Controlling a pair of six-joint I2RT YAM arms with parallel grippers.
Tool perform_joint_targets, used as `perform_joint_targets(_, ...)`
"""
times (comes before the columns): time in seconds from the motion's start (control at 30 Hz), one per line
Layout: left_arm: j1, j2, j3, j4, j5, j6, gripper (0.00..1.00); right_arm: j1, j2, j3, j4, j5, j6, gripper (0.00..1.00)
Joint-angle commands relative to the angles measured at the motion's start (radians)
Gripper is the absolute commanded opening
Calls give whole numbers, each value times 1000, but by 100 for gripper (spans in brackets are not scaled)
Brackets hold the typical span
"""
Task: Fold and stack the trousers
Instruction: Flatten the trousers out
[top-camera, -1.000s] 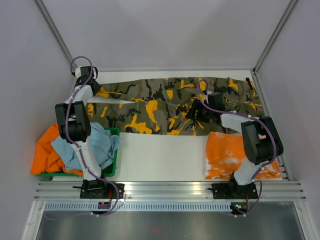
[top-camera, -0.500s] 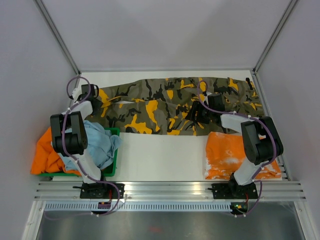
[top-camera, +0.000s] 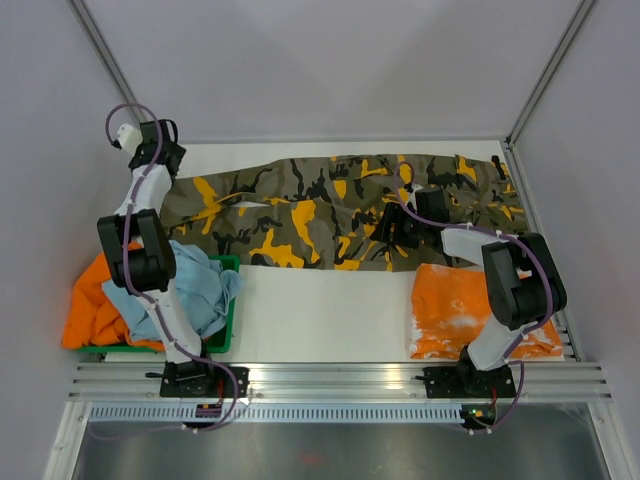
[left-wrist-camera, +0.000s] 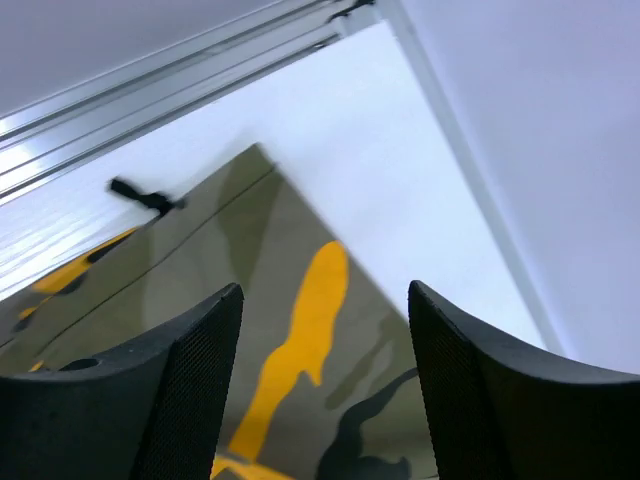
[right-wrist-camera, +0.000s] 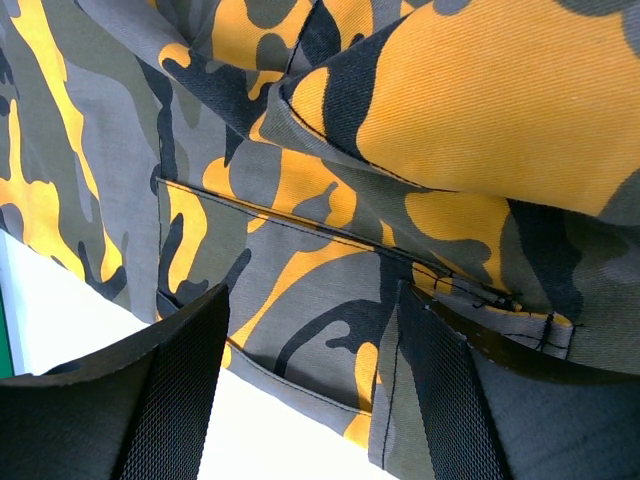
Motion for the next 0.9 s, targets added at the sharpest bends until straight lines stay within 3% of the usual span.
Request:
perform_joint_targets(0.0, 0, 121, 132, -121, 78, 40, 69, 3, -11, 14, 22, 6, 12, 76)
perform_joint_targets(0.1, 0, 180, 174, -121, 135, 58, 46, 3, 3, 23, 24, 13, 26, 75)
perform_joint_targets(0.13, 0, 223, 189, -133, 141, 63, 30, 3, 6, 37, 30, 22, 31, 75)
perform_joint_targets(0.23, 0, 264, 209, -155, 182, 75, 3, 3, 23, 92, 41, 63, 75, 75)
perform_joint_targets(0.33, 0, 293, 212, -123, 256, 82, 2, 3, 79, 196, 32, 94, 106, 75)
perform_joint_targets(0.5, 0, 424, 342, -163, 354, 43, 2, 3, 204, 403, -28, 121, 121, 74)
perform_joint_targets(0.87, 0, 652, 615, -190, 453, -86, 2, 19, 376, 503, -30, 264, 143, 74)
